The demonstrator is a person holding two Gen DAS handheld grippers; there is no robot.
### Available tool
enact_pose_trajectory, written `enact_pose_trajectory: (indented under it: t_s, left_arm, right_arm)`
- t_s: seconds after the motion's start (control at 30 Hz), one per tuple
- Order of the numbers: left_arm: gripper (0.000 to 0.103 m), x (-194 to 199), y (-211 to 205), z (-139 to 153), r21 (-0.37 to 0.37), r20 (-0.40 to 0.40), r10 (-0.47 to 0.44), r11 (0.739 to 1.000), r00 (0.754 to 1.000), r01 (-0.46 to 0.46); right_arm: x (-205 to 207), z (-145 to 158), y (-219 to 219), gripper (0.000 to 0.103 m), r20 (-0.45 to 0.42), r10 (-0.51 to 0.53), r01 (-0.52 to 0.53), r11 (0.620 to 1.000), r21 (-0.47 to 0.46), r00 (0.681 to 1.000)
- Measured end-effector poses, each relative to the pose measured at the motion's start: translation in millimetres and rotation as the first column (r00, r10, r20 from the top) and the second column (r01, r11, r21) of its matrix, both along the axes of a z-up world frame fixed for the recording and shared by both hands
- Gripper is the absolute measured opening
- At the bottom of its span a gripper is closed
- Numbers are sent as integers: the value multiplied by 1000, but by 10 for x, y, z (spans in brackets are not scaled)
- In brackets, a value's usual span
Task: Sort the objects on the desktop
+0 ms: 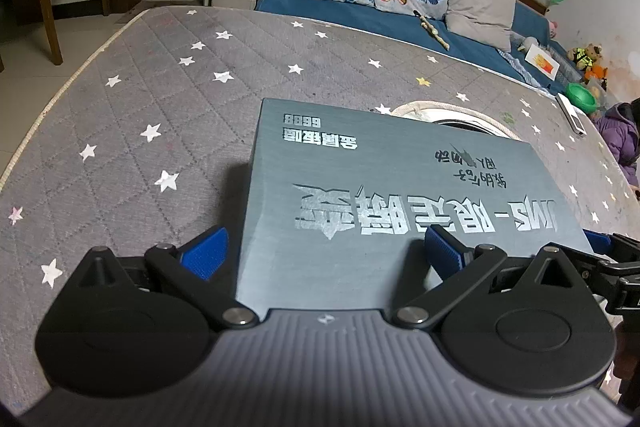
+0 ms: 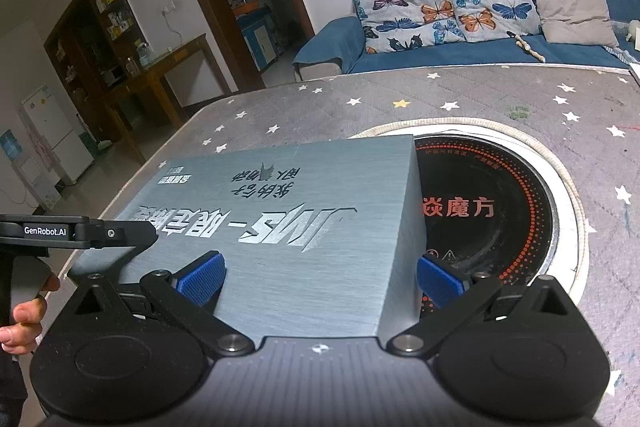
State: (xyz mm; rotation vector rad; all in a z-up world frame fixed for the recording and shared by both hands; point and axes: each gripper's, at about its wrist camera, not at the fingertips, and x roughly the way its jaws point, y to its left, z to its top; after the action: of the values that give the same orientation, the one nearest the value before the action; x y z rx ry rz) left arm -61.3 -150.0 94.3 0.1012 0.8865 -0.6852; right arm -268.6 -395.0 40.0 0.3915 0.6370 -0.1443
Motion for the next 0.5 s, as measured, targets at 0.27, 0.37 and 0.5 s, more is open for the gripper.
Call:
enact_pose_trajectory:
  t_s: [0.27, 0.37, 0.5]
  left_arm:
    - [103, -11, 19, 17, 1, 5, -1, 1000, 1000, 1]
    - [103, -23, 24, 23, 1, 10, -3, 1000, 1000, 3]
    - [103, -38, 32, 33, 2, 16, -3, 1000, 1000, 3]
  right_arm:
    - [-17, -1, -1, 103, 2, -2, 2, 1000, -4, 1000]
    - [-27, 3, 11, 103, 2, -2, 3, 1000, -11, 1000]
    - [-33, 3, 10, 103, 2, -3, 3, 1000, -17, 1000]
